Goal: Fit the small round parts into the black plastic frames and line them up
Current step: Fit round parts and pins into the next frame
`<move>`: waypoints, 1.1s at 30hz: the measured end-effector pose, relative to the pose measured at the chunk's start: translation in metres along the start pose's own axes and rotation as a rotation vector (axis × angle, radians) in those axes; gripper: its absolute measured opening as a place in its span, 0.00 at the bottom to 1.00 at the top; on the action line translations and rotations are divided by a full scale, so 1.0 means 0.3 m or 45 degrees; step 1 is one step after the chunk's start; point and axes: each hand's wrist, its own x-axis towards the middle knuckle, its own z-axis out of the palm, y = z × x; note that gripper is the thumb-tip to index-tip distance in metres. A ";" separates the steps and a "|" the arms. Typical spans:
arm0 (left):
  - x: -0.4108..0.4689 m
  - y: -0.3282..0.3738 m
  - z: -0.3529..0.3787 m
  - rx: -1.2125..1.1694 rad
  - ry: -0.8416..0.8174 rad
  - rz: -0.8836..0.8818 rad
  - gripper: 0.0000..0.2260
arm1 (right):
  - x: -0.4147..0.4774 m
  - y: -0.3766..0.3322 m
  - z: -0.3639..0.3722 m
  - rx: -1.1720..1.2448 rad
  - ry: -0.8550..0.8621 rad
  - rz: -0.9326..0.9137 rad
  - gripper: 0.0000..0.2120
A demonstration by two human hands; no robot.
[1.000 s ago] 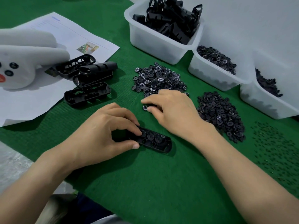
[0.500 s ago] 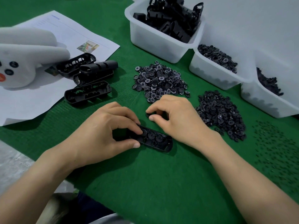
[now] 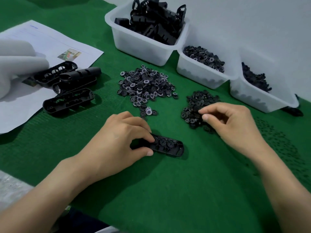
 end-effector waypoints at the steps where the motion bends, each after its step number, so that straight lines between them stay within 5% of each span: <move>1: 0.011 0.018 0.016 -0.010 -0.022 0.000 0.12 | -0.017 0.013 -0.010 -0.016 -0.022 0.016 0.07; 9: 0.063 0.140 0.143 -0.068 -0.097 0.062 0.12 | -0.063 0.077 -0.003 -0.222 -0.055 -0.042 0.07; 15: 0.082 0.141 0.157 -0.174 -0.109 0.038 0.12 | 0.014 0.055 0.035 -0.412 -0.195 -0.176 0.20; 22: 0.063 0.116 0.139 -0.208 -0.112 0.036 0.14 | -0.069 0.055 0.029 -0.262 -0.302 -0.261 0.12; 33: 0.064 0.126 0.140 -0.185 -0.105 0.037 0.17 | -0.146 0.070 -0.011 -0.062 -0.223 -0.062 0.06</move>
